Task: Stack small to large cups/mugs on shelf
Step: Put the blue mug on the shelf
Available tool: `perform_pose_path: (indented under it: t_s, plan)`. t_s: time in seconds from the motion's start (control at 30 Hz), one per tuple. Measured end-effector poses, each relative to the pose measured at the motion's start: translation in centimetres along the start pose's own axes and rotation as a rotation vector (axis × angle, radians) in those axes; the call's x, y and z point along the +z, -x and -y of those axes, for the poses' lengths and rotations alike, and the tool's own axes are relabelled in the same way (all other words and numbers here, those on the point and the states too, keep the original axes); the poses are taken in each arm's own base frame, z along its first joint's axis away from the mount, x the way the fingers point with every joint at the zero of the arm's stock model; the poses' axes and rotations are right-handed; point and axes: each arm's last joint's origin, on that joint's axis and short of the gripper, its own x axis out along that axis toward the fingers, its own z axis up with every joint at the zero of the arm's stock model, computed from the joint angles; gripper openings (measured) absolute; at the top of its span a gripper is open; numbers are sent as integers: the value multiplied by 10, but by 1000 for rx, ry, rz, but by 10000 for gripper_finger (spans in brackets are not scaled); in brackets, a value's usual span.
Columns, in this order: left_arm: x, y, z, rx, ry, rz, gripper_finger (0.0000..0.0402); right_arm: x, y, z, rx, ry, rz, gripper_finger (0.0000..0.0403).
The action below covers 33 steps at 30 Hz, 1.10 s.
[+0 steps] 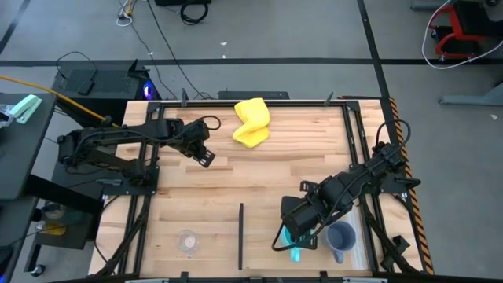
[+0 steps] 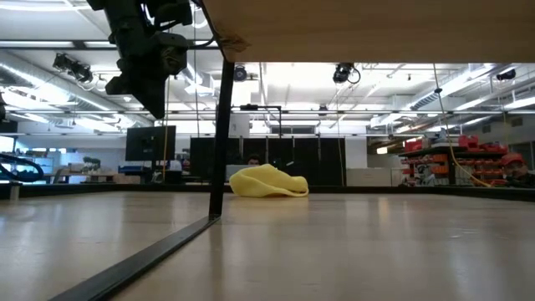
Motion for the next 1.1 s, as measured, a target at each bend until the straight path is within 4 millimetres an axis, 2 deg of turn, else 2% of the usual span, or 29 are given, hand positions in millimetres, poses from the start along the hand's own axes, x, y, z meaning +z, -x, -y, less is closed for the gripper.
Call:
perform_pose_path:
  t_s: [0.67,1.1]
  plan:
    - [0,0,0,1,-2,-1,28,-7,-12,-5,-23,-27,-43,5]
    - [0,0,0,1,-1,-1,30,-8,-7,-3,-19,-54,-30,72]
